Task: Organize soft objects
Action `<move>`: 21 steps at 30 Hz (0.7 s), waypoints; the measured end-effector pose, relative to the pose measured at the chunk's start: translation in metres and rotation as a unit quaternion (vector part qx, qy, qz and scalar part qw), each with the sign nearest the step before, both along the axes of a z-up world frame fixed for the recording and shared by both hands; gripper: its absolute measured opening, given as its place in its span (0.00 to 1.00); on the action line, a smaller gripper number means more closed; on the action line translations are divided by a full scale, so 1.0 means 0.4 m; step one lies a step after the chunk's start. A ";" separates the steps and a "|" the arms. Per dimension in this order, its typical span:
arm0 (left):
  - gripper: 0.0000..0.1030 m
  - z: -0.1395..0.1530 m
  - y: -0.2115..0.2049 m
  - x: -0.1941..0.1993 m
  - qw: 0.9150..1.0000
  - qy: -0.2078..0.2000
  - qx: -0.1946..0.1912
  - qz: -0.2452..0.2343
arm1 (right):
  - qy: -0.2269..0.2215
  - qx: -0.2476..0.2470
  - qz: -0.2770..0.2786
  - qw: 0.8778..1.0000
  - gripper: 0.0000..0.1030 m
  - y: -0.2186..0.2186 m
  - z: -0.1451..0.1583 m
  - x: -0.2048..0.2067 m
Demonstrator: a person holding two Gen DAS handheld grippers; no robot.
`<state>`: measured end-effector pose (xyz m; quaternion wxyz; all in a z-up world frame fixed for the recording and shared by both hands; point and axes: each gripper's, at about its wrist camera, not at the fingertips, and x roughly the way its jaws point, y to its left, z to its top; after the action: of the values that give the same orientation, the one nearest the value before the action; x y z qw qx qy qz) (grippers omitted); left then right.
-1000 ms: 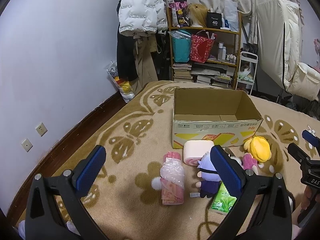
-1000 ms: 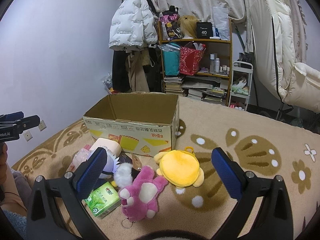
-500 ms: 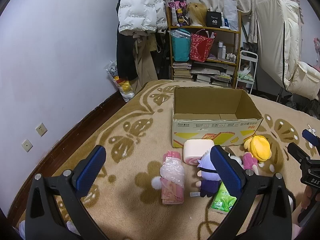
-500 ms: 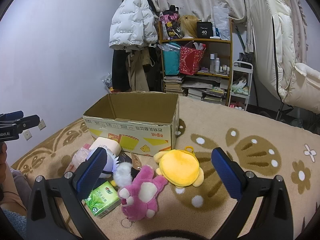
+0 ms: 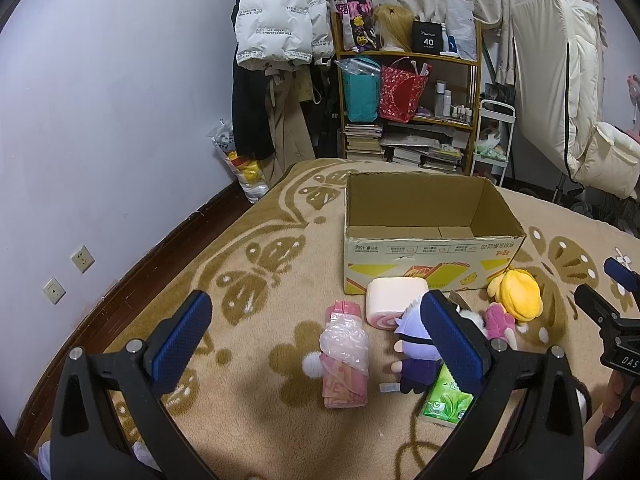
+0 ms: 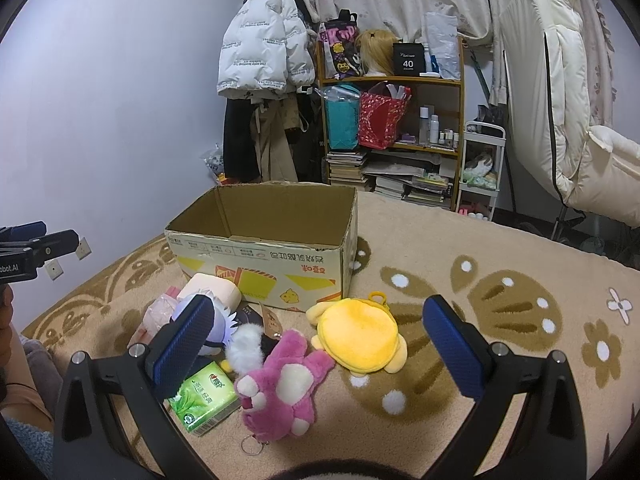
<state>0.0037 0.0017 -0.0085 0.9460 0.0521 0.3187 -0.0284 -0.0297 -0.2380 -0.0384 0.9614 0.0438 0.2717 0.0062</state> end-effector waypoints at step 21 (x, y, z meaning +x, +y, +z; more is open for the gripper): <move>1.00 -0.021 0.008 -0.008 1.000 0.003 0.001 0.004 | 0.002 -0.001 0.000 1.000 1.00 0.000 -0.003 0.003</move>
<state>0.0004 0.0048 -0.0170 0.9452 0.0517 0.3215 -0.0242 -0.0285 -0.2381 -0.0395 0.9609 0.0430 0.2733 0.0059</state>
